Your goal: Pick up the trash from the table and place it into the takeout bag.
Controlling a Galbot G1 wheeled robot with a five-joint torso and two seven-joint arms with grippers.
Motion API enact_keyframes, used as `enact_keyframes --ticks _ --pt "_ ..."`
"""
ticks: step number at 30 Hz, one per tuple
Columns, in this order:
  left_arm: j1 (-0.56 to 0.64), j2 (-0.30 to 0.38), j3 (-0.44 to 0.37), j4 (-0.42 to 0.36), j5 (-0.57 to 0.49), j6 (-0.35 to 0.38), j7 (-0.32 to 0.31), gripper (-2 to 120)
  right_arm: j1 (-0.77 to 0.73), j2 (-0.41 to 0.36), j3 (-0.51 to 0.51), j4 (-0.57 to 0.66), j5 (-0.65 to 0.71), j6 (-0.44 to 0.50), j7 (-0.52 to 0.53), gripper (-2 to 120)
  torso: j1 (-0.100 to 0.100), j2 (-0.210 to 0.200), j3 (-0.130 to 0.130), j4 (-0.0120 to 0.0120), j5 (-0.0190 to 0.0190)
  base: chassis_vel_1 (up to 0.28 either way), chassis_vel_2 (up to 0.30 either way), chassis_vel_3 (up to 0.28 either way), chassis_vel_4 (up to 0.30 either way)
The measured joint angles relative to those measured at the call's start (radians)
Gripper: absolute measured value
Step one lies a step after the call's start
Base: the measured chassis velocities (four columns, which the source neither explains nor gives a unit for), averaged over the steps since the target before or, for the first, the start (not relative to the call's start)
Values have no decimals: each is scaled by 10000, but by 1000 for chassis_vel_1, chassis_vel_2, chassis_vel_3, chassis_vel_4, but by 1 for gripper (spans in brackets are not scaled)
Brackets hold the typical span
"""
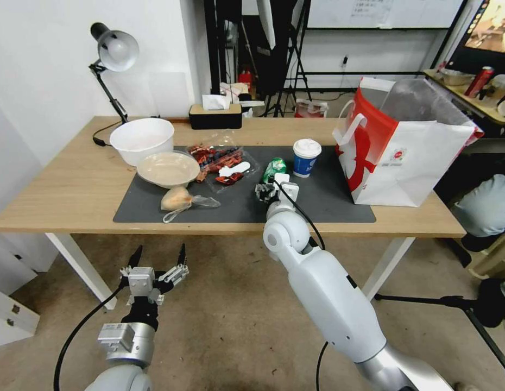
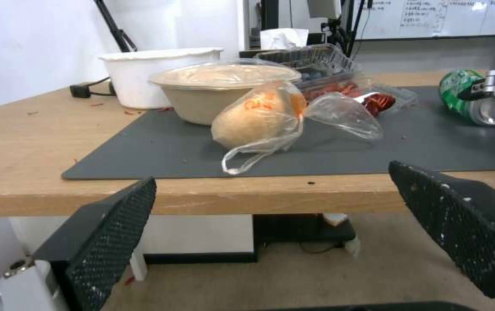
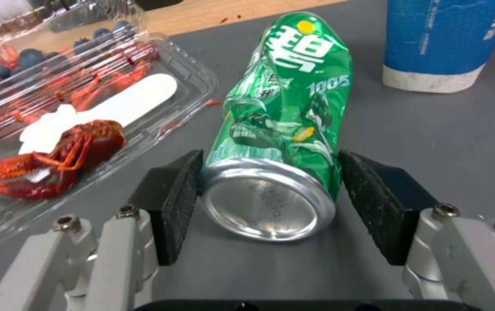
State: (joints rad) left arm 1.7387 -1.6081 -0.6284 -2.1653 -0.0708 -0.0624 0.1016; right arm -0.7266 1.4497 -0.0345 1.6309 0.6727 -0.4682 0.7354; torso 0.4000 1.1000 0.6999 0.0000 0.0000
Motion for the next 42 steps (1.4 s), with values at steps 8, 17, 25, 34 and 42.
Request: enact_keyframes --ticks 8,17,25,34,42 --pt "8 0 -35 0 29 -23 -2 100 -336 -315 226 1000 -33 128 -228 59 0 -1 1 0 1 0 0 0 0" --pt "26 0 11 -1 85 -36 -3 100 -286 -1229 1766 3423 556 1570 -1910 59 -2 0 0 1 1 0 0 0 0" --pt "36 0 88 38 160 -61 0 100 1005 -2323 4124 3601 996 875 -1290 59 -1 0 1 -1 1 0 0 0 0" --pt "9 0 295 78 267 -76 12 100 1469 -2970 5631 2747 1997 -327 -151 61 0 -1 1 -1 4 0 0 0 0" --pt "26 0 411 41 338 -77 41 100 1342 -3084 5821 2627 2578 -434 -29 92 -1 -1 1 0 0 0 0 0 0"
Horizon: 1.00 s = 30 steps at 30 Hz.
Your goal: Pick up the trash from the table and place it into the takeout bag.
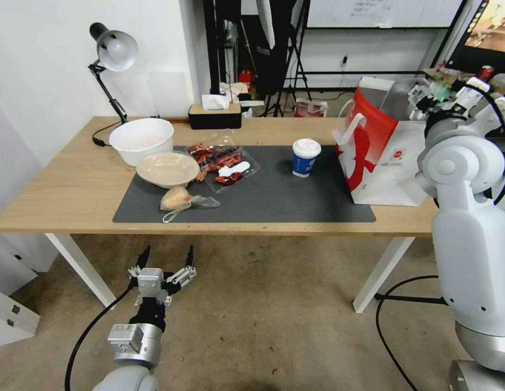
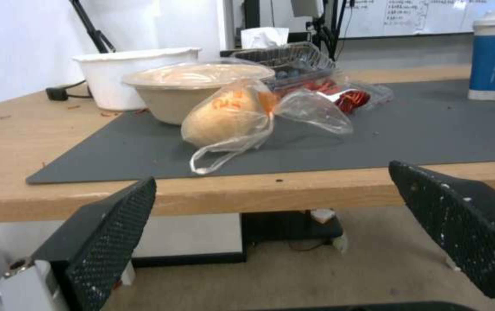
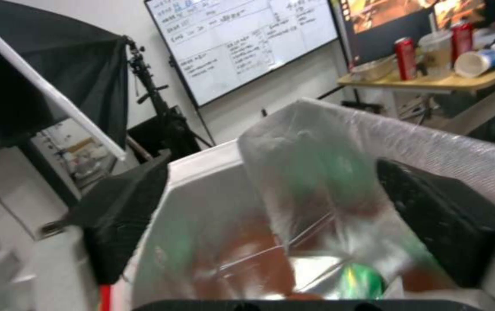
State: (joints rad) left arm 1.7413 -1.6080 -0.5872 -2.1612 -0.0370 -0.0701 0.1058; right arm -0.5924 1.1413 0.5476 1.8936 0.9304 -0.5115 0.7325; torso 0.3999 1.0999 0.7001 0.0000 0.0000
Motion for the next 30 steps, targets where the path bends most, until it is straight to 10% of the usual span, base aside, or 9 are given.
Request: enact_keyframes --ticks 14,20,30 --pt "113 1 -80 -165 -18 -96 0 100 -2022 -165 -593 2375 683 1591 -3014 100 1 1 -1 0 0 0 0 0 0" --pt "105 0 -90 -170 -43 -180 -7 100 -4813 -558 -1935 3108 -3331 3278 -5056 100 0 1 -2 0 1 0 0 0 0" --pt "96 0 -107 -137 -86 -259 -34 100 -7872 -292 -2621 3082 -6349 5363 -4678 100 1 1 -3 -2 -1 0 0 0 0"
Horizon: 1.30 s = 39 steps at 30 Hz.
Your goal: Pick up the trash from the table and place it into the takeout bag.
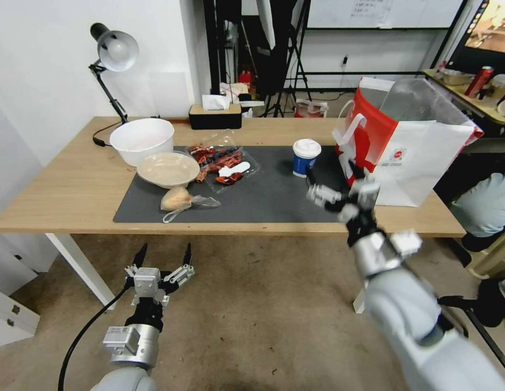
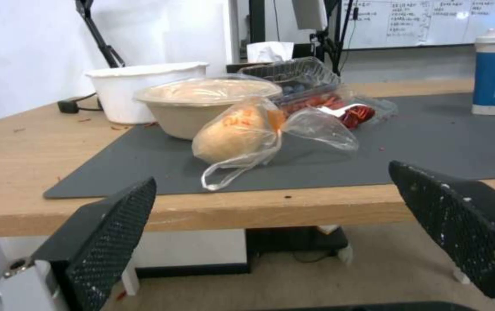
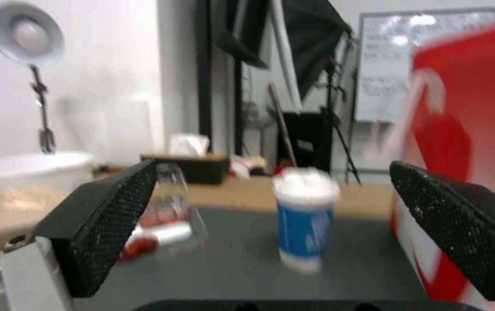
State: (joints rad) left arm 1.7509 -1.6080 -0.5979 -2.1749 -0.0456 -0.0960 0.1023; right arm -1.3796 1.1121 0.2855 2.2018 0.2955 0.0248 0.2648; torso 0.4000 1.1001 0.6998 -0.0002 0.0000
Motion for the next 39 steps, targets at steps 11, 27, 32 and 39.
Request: enact_keyframes --ticks 11,27,32,39 --pt "-21 0 -22 70 -35 -31 -18 100 -1692 388 -88 -834 -512 1498 714 100 0 0 0 1 -1 0 0 0 0" --pt "-53 0 -43 180 -59 -63 -25 100 -1329 655 -364 -1238 -494 1491 980 100 0 0 2 2 -1 0 0 0 0" --pt "-98 0 -43 232 -63 -64 -26 100 -642 619 -400 -1237 -64 958 1200 100 0 0 2 1 -1 0 0 0 0" --pt "-152 0 -39 339 -65 -63 -27 100 993 582 -590 -1766 771 -150 1567 100 0 -1 3 1 1 0 0 0 0"
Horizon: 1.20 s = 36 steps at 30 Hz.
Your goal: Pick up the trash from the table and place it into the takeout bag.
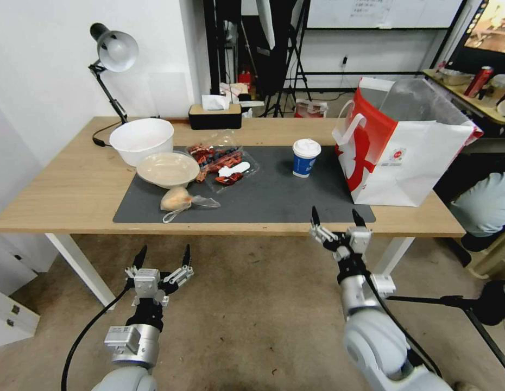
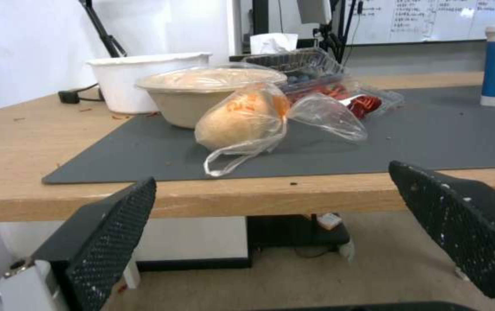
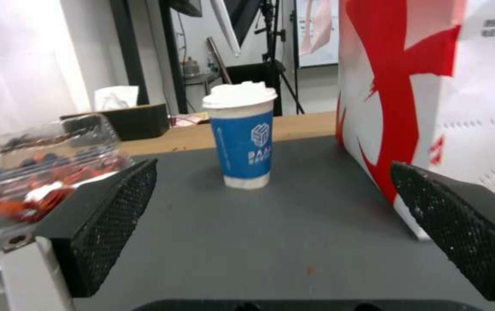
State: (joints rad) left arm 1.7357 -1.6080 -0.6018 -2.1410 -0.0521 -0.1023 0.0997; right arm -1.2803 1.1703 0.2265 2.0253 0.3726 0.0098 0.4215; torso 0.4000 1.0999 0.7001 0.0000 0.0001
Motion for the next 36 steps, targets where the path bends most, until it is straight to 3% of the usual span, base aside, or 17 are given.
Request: enact_keyframes --ticks 4,15,36 --pt "-9 0 -9 27 -1 0 0 100 726 -39 -134 -338 500 -442 102 100 0 0 0 0 -2 0 0 0 0" --pt "-17 0 -59 54 -3 6 3 100 4024 -79 -1143 -2777 2514 -1950 395 100 1 -1 1 1 -2 0 0 0 0" --pt "-12 0 -273 108 -114 -82 12 100 6487 815 -2097 -6196 2680 -1973 285 100 2 0 0 0 -2 0 0 0 0"
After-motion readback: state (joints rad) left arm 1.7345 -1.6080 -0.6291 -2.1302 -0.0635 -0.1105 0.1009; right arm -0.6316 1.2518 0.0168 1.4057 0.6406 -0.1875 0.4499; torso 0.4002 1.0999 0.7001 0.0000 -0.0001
